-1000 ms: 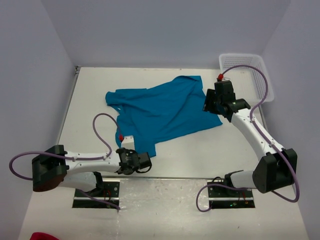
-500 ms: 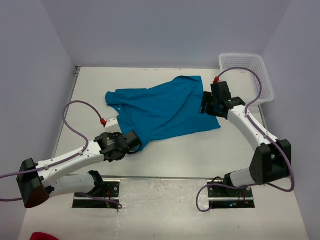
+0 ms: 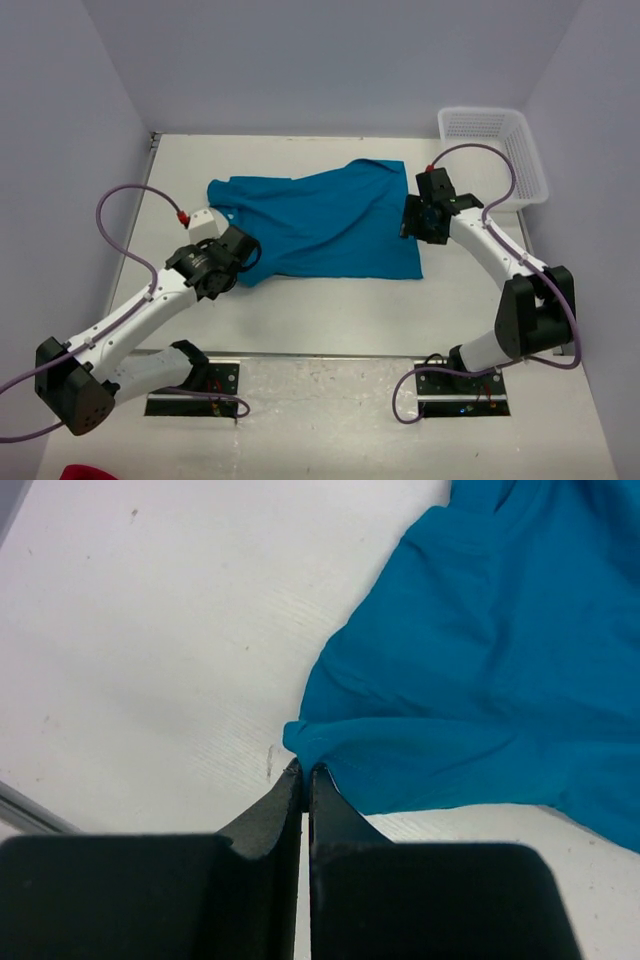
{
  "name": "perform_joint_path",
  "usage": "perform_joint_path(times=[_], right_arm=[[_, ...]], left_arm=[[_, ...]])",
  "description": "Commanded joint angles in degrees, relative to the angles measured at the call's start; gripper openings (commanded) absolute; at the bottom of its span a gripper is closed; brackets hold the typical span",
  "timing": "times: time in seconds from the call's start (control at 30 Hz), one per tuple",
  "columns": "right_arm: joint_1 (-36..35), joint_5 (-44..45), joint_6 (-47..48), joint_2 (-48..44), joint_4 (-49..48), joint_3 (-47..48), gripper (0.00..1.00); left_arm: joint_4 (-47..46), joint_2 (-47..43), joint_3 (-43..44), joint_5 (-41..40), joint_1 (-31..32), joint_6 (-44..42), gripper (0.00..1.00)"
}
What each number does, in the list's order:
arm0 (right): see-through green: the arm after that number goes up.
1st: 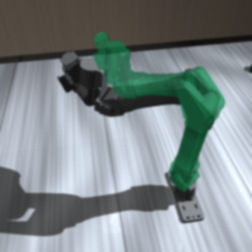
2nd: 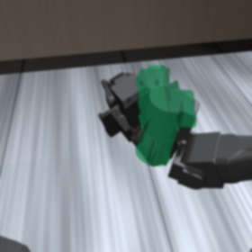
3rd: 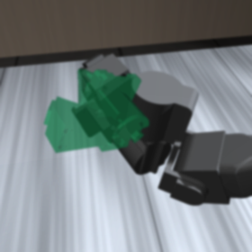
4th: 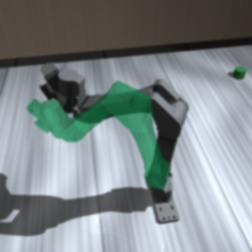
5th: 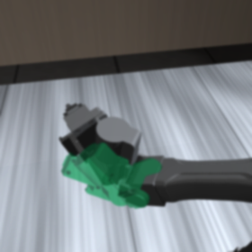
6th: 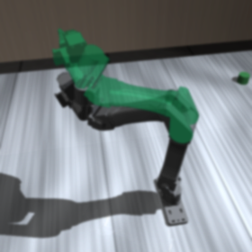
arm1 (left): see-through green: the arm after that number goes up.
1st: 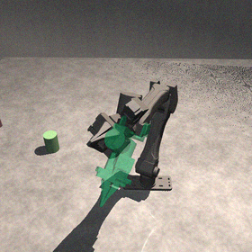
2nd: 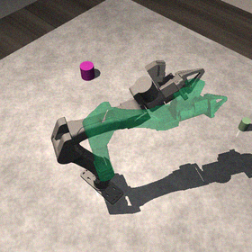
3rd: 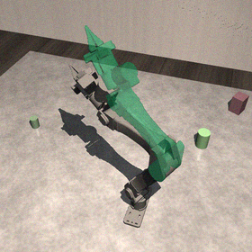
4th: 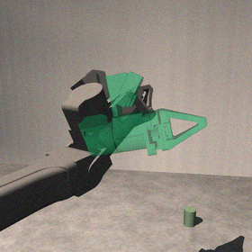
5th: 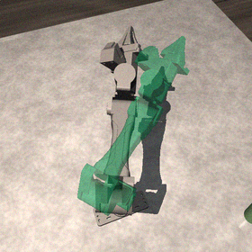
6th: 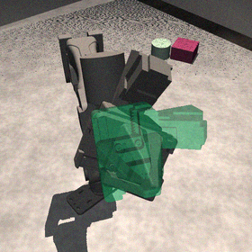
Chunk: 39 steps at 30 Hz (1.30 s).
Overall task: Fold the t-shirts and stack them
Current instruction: Flatten out the tshirt
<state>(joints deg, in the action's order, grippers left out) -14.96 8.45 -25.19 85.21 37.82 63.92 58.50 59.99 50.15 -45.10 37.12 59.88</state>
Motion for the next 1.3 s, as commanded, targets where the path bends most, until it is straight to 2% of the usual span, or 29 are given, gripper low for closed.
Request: perform_joint_path(times=[0.0,0.1,0.23,0.47,0.97,1.27], right_arm=[[-0.1,1.7,-1.6,2.0,2.8,-0.5,0.62],[-0.1,-0.4,-2.1,2.1,2.6,-2.5,0.59],[-0.2,-2.8,-4.3,0.5,0.1,-6.2,0.63],[-0.2,-3.4,-7.2,-1.2,-1.6,-9.1,0.64],[-1.0,-5.0,-8.1,1.1,-5.7,-13.5,0.64],[-3.6,-5.8,-8.6,3.6,-6.6,-12.8,0.63]], left_arm=[[-6.0,1.8,1.2,-0.6,-1.2,-5.9,0.0],[-7.5,2.9,1.2,-0.3,-1.3,-7.4,0.0],[-9.8,3.4,1.1,-0.7,-1.7,-9.0,0.0],[-10.4,2.1,0.5,-0.3,-2.6,-9.2,0.0],[-0.9,-2.1,1.4,-6.7,-4.7,0.6,0.0],[2.2,-3.1,2.4,-8.0,-6.5,1.7,0.0]])
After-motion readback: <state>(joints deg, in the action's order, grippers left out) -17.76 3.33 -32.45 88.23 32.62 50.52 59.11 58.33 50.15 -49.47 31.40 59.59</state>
